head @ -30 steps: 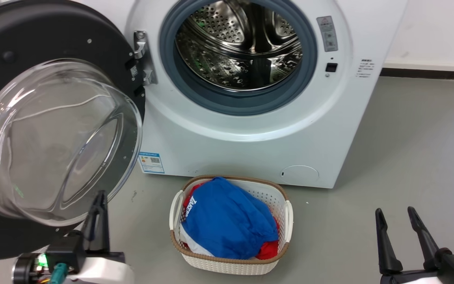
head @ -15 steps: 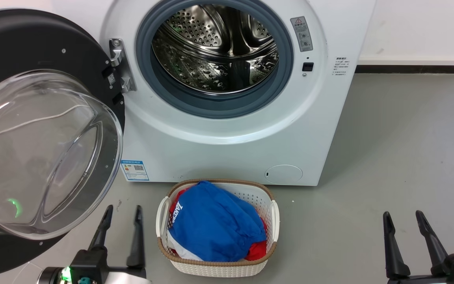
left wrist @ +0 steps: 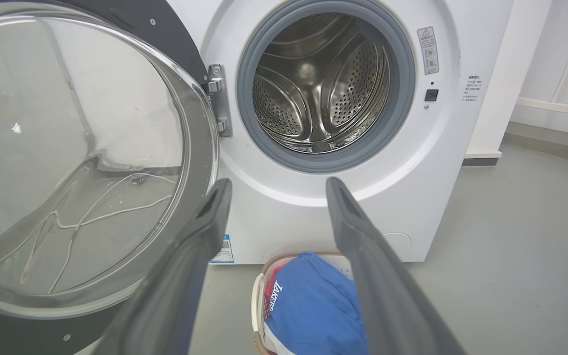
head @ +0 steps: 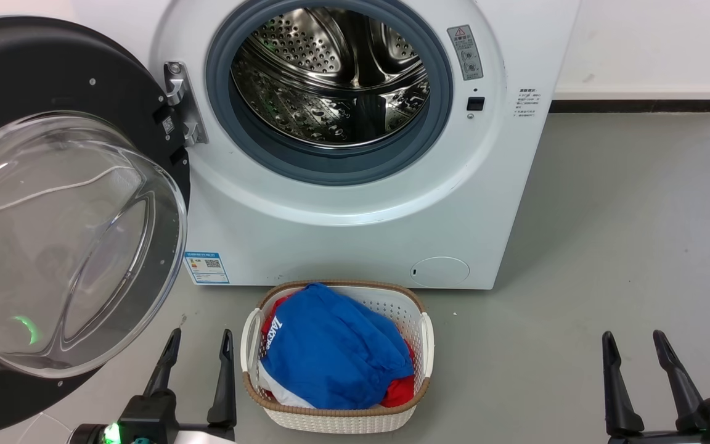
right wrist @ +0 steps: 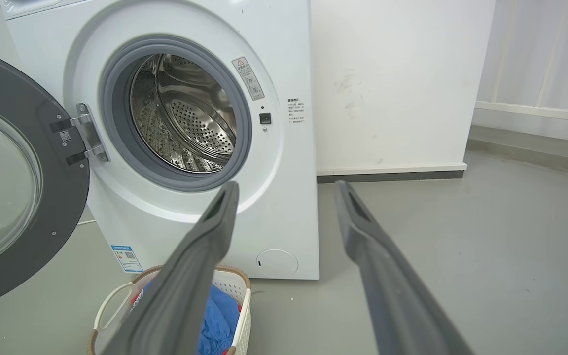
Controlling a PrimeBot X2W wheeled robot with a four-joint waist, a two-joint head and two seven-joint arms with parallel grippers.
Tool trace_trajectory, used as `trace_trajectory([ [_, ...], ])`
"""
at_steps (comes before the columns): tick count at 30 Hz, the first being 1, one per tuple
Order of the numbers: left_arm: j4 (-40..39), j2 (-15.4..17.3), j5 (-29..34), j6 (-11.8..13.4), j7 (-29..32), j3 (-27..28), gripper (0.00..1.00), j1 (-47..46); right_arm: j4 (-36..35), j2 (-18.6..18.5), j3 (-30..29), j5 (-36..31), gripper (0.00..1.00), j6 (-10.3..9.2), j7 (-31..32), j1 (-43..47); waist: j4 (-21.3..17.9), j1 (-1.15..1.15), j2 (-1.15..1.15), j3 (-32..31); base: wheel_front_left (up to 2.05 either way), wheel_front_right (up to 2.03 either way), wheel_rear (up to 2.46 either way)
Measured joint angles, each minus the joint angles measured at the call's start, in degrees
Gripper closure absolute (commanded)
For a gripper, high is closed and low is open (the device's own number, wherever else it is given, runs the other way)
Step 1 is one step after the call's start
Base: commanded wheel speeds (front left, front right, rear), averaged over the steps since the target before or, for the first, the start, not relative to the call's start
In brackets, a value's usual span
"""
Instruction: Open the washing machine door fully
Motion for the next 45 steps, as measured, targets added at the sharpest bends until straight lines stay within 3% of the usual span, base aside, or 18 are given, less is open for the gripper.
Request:
trace_trajectory([
  [5, 0.35, 0.00, 0.07, 0.20, 0.00, -0.01, 0.00, -0.01, 0.09, 0.00, -0.05, 0.33, 0.00, 0.00, 0.00, 0.00, -0.05, 0.00, 0.00, 0.00, 0.00, 0.00, 0.00],
  [6, 0.78, 0.00, 0.05, 0.16, -0.01, -0.01, 1.00, 0.05, 0.52, 0.00, -0.02, 0.33, 1.00, 0.00, 0.02, 0.00, -0.05, 0.00, 0.00, 0.00, 0.00, 0.00, 0.00],
  [12, 4.00, -0.03, -1.13, 0.09, 0.58, 0.08, 1.00, 1.13, 3.36, 0.01, 0.30, 1.49, 1.00, 0.00, 0.51, 0.15, -0.10, 0.00, 0.00, 0.04, 0.00, 0.00, 0.00],
  [45, 6.39, -0.04, -35.96, -2.44, 8.81, 3.16, 1.00, -3.03, 8.38, -1.09, 0.96, 35.83, 1.00, -0.01, 7.13, -5.57, -0.47, 0.00, 0.00, 0.58, 0.00, 0.00, 0.00],
])
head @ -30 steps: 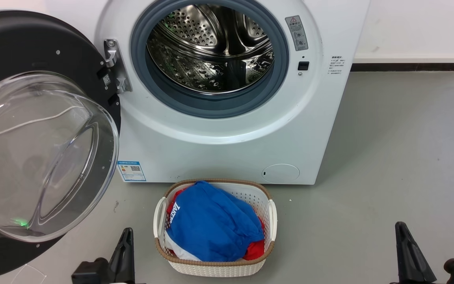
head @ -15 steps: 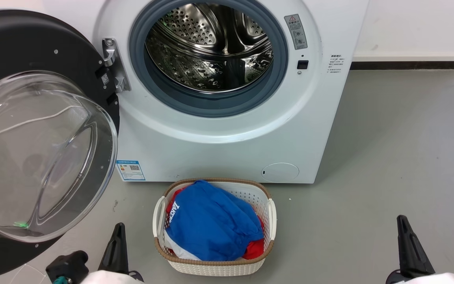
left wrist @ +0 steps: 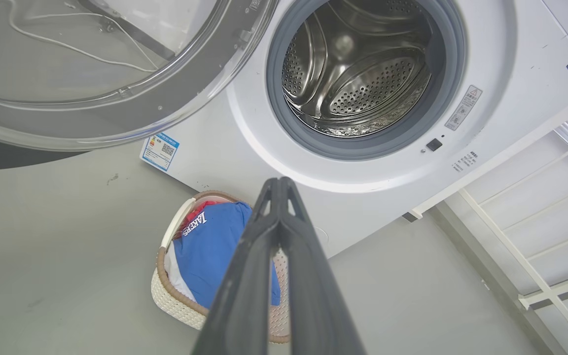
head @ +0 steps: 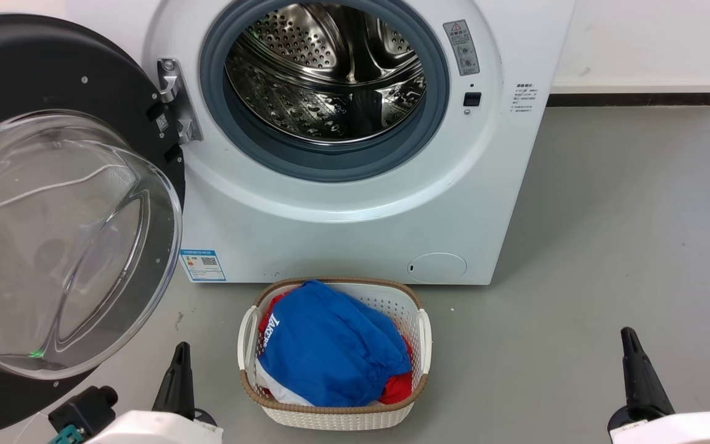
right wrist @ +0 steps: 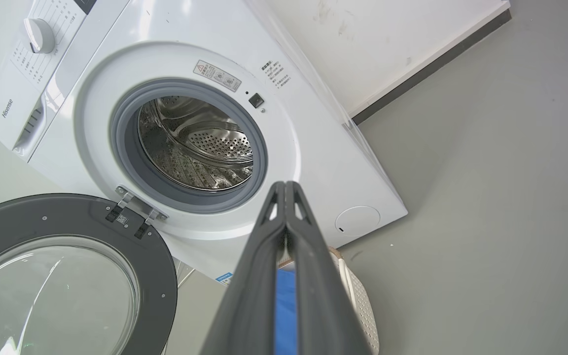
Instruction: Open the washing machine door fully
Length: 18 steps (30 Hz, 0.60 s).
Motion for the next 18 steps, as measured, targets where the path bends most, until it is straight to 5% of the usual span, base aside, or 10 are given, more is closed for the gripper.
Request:
trace_trajectory([
  [18, 0.93, 0.00, -14.30, -0.98, 3.45, 1.12, 1.00, -2.09, 2.05, -0.33, -0.19, 13.63, 1.00, 0.00, 3.08, -3.01, -0.20, 0.00, 0.00, 0.29, 0.00, 0.00, 0.00],
])
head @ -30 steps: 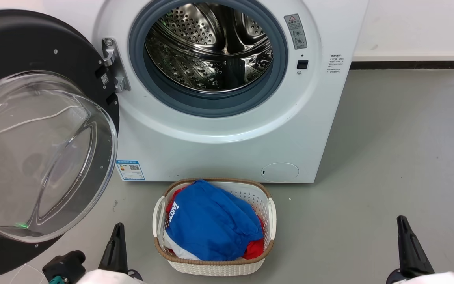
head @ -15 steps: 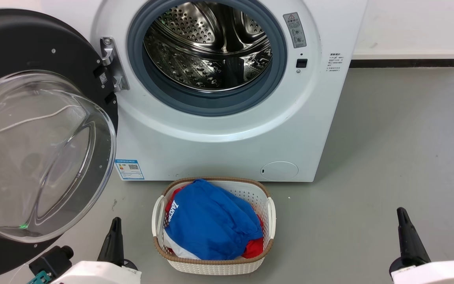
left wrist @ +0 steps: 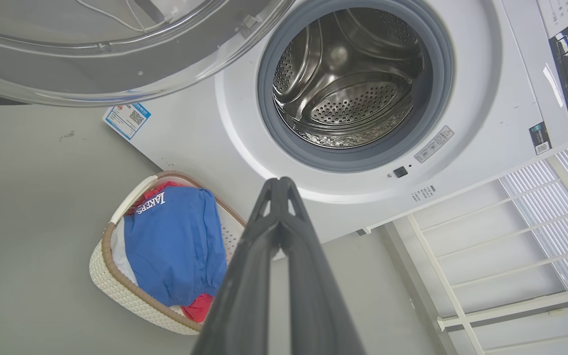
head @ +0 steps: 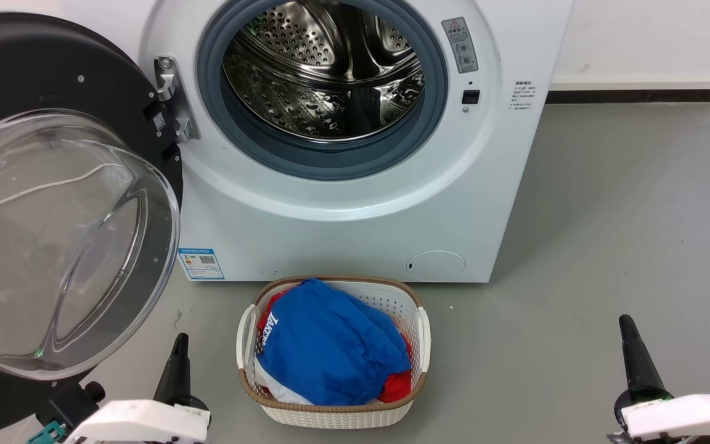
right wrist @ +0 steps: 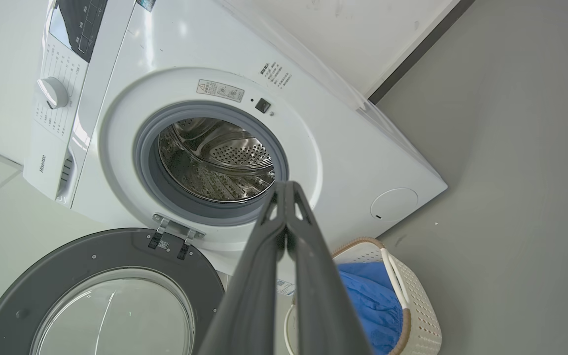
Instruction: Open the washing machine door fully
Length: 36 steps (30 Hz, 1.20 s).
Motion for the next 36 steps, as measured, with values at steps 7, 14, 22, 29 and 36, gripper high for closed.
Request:
trace_trajectory([
  [7, 0.30, 0.00, -4.94, -0.22, 1.24, 0.57, 1.00, -0.83, 0.83, -0.07, -0.13, 4.71, 1.00, 0.00, 1.21, -0.90, -0.08, 0.00, 0.00, 0.11, 0.00, 0.00, 0.00],
  [14, 0.67, 0.00, -10.17, -0.71, 2.40, 1.02, 1.00, -1.81, 1.51, -0.10, -0.31, 9.44, 1.00, 0.00, 2.41, -2.06, -0.17, 0.00, 0.00, 0.25, 0.00, 0.00, 0.00],
  [22, 1.05, 0.01, -15.68, -1.20, 3.81, 1.45, 1.00, -2.49, 2.34, -0.12, -0.55, 14.69, 1.00, -0.01, 3.76, -3.01, -0.27, 0.00, 0.00, 0.39, 0.00, 0.00, 0.00],
  [29, 1.31, 0.01, -19.67, -1.54, 4.70, 1.78, 1.00, -3.09, 2.96, -0.11, -0.73, 18.39, 1.00, 0.00, 4.72, -3.82, -0.35, 0.00, 0.00, 0.51, 0.00, 0.00, 0.00],
  [36, 1.68, 0.01, -25.42, -2.00, 6.08, 2.43, 1.00, -4.12, 3.71, -0.11, -1.07, 23.59, 1.00, 0.00, 6.08, -5.05, -0.48, 0.00, 0.00, 0.68, 0.00, 0.00, 0.00],
])
